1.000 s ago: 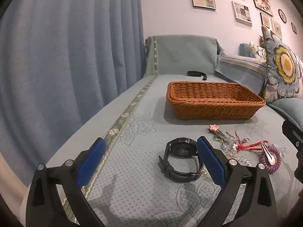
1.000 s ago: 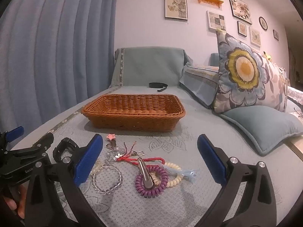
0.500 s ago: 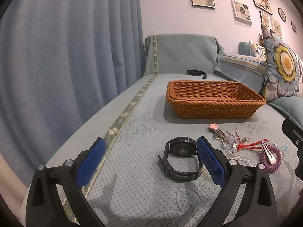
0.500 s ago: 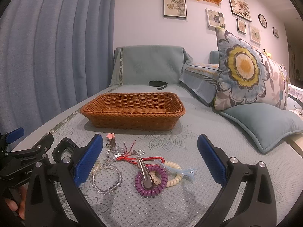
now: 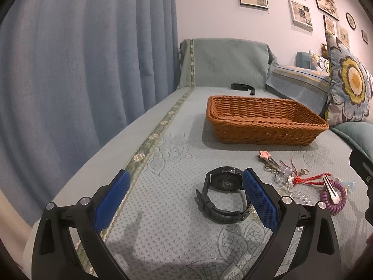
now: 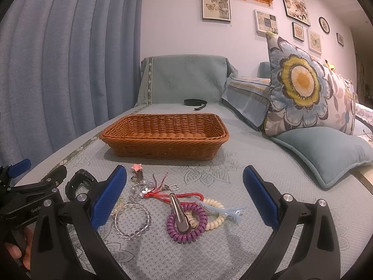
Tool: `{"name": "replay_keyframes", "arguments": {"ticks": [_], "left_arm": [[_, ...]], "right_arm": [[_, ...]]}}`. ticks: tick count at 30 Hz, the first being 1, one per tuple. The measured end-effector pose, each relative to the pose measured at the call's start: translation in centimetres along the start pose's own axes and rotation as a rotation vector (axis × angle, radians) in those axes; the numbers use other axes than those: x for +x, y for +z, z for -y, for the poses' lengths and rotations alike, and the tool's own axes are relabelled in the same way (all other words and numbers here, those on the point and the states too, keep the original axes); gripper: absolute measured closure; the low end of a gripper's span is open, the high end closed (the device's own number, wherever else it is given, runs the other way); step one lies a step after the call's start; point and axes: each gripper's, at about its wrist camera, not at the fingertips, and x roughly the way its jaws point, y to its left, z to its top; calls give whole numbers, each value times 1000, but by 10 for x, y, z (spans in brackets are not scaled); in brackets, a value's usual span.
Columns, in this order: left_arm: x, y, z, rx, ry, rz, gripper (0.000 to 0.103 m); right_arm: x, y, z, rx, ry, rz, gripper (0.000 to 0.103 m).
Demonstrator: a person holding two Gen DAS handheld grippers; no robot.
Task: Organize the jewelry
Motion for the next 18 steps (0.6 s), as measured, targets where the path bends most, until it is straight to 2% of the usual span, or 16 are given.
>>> {"name": "replay_keyframes", "arguments": {"ticks": [18], "left_arm": [[0,-1,2,5,3,3,9]], "right_arm": [[-2,-1,-2,-7,1,-1,8]]}}
